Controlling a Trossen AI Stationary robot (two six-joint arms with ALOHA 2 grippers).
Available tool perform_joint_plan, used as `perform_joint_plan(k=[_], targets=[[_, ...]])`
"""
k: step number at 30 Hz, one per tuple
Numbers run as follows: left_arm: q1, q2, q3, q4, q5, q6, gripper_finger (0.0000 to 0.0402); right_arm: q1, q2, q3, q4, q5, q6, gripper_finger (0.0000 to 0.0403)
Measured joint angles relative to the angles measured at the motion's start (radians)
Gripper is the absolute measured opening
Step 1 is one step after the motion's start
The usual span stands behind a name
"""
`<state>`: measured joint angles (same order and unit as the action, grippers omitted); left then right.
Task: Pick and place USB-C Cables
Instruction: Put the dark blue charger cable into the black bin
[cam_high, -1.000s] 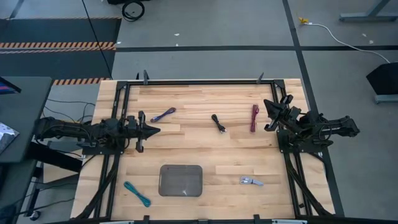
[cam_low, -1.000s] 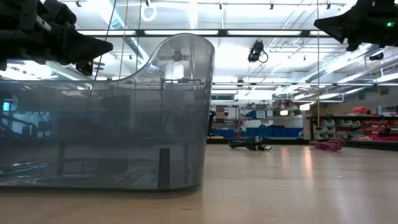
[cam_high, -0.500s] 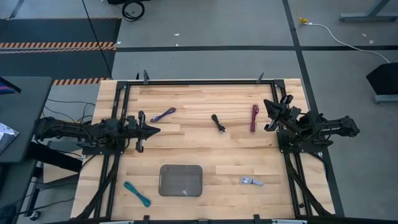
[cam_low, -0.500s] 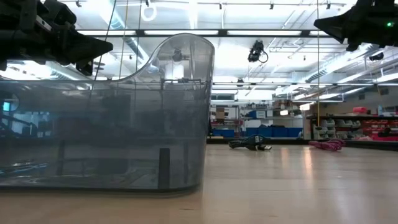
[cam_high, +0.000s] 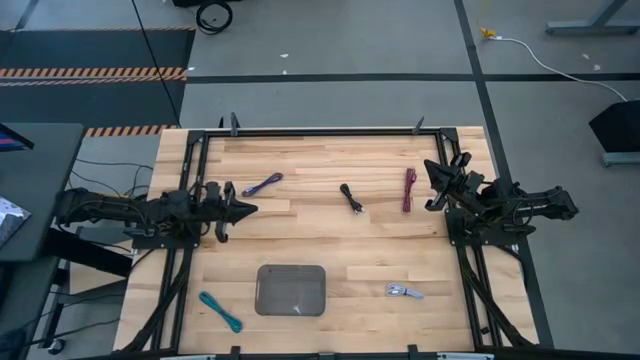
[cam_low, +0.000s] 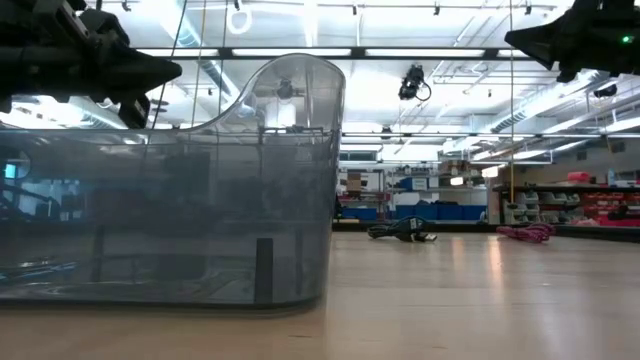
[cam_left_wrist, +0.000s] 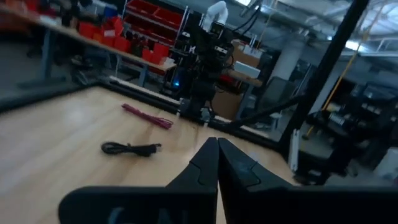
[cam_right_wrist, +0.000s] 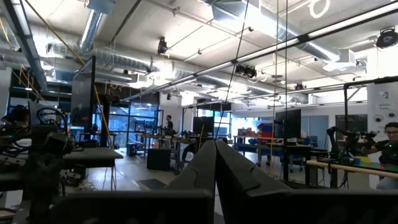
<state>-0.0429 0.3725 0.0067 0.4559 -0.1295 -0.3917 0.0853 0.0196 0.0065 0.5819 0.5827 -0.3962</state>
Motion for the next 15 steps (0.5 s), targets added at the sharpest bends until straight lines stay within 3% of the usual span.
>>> perform_joint_plan(k=[7,11,15], targets=[[-0.002,0.000,0.000,-0.064,0.046,-0.126,0.0005,0.000,0.000,0.000,0.000,0.000,0.000,0.0015],[0.003,0.000,0.000,0.032,0.014,-0.125,0.0005,0.000,0.000,0.000,0.000,0.000,0.000,0.0015],[-0.001,0.000,0.000,0.091,0.084,-0.067,0.0005,0.000,0.000,0.000,0.000,0.000,0.000,0.0015]])
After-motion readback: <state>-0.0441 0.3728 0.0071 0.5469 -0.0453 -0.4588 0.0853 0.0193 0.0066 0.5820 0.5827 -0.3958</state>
